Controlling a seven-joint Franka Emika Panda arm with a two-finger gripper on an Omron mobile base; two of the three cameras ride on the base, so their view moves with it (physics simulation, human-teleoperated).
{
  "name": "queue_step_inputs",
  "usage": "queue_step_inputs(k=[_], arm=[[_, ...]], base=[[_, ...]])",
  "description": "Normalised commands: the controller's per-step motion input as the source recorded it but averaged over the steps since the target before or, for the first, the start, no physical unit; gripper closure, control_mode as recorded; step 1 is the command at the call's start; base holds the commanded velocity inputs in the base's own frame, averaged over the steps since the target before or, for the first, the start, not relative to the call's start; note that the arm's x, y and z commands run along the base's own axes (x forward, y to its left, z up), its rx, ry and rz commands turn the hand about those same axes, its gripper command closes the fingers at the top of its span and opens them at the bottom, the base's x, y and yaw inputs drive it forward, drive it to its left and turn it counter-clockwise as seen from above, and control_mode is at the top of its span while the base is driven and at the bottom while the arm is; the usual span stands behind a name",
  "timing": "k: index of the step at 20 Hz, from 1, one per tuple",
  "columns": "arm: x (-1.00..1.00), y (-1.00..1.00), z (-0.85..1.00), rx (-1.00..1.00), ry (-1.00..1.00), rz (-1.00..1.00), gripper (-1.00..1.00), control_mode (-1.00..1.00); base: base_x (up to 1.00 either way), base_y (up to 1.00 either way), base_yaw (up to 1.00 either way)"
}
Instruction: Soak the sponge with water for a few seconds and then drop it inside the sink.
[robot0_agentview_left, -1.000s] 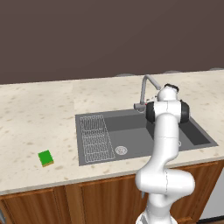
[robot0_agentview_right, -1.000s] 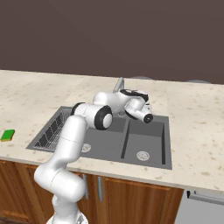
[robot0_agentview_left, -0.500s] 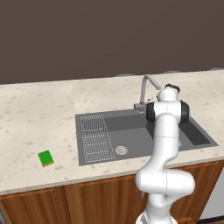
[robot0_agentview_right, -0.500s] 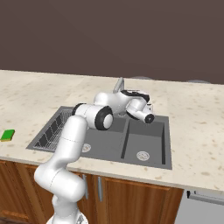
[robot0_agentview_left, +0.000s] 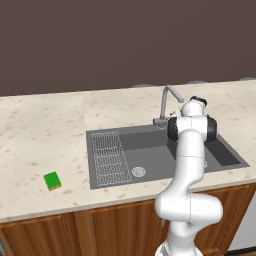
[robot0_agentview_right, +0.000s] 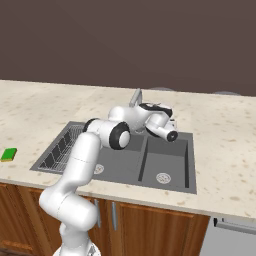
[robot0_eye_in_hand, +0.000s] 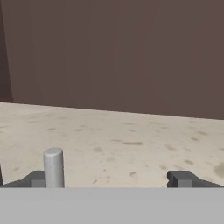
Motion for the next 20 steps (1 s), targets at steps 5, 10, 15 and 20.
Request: queue_step_inputs(k=[5, 10, 15, 20], arm=[[0.07, -0.18, 0.00, 0.00, 0.00, -0.07, -1.00, -1.00], [0.11, -0.21, 0.00, 0.00, 0.00, -0.11, -1.00, -1.00], [0.05, -0.32, 0.00, 0.00, 0.00, -0.08, -1.00, -1.00], [0.00, -0.26, 0.00, 0.00, 0.02, -0.03, -1.00, -1.00]], base=[[0.00, 0.00, 0.00], [0.00, 0.00, 0.00], [0.00, 0.00, 0.00], [0.00, 0.00, 0.00]])
